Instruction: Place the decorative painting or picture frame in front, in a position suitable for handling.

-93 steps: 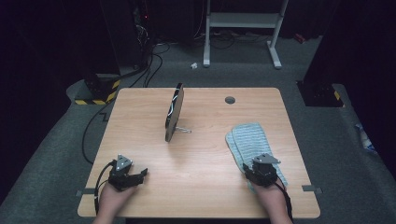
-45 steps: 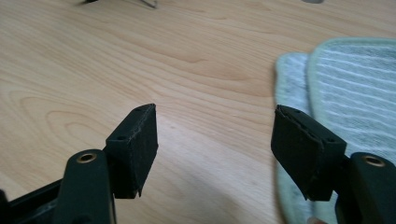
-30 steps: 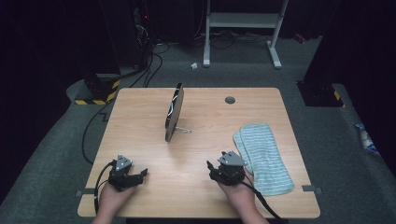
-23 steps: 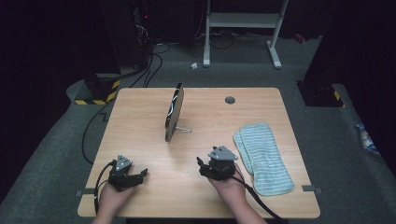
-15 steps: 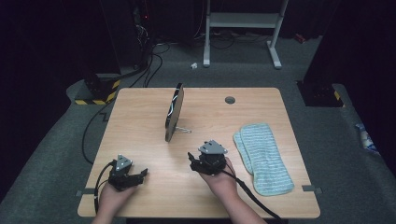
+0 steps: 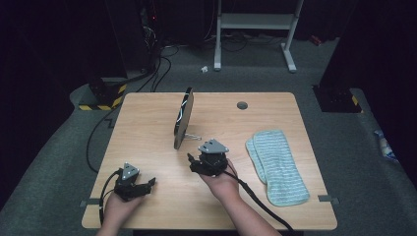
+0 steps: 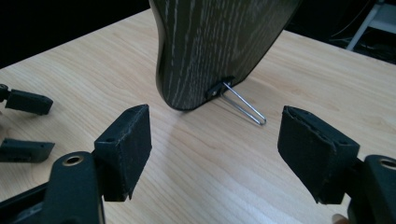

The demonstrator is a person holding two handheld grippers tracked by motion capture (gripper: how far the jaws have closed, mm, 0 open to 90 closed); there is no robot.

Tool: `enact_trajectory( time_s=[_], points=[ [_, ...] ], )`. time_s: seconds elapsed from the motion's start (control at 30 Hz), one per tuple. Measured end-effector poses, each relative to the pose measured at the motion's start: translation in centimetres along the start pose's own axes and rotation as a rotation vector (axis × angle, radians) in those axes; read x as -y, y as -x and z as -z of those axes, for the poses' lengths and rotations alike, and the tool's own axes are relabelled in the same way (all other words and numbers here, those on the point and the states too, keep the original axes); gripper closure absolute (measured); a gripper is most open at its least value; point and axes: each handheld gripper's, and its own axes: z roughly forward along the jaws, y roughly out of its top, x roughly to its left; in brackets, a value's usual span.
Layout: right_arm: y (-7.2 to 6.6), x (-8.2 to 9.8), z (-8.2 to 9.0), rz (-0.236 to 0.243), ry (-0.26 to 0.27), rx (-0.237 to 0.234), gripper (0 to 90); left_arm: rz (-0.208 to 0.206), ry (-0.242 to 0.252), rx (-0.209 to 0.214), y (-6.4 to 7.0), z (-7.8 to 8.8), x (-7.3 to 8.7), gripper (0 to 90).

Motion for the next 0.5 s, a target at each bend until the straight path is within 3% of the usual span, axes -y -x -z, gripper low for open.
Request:
enact_trajectory(
  time_s=[0.5],
  points=[
    [-1.8, -3.6, -2.9, 0.014, 0.059, 0.01, 25.9, 0.0, 0.0, 0.001, 0.0, 0.0, 0.0, 24.1]
  ],
)
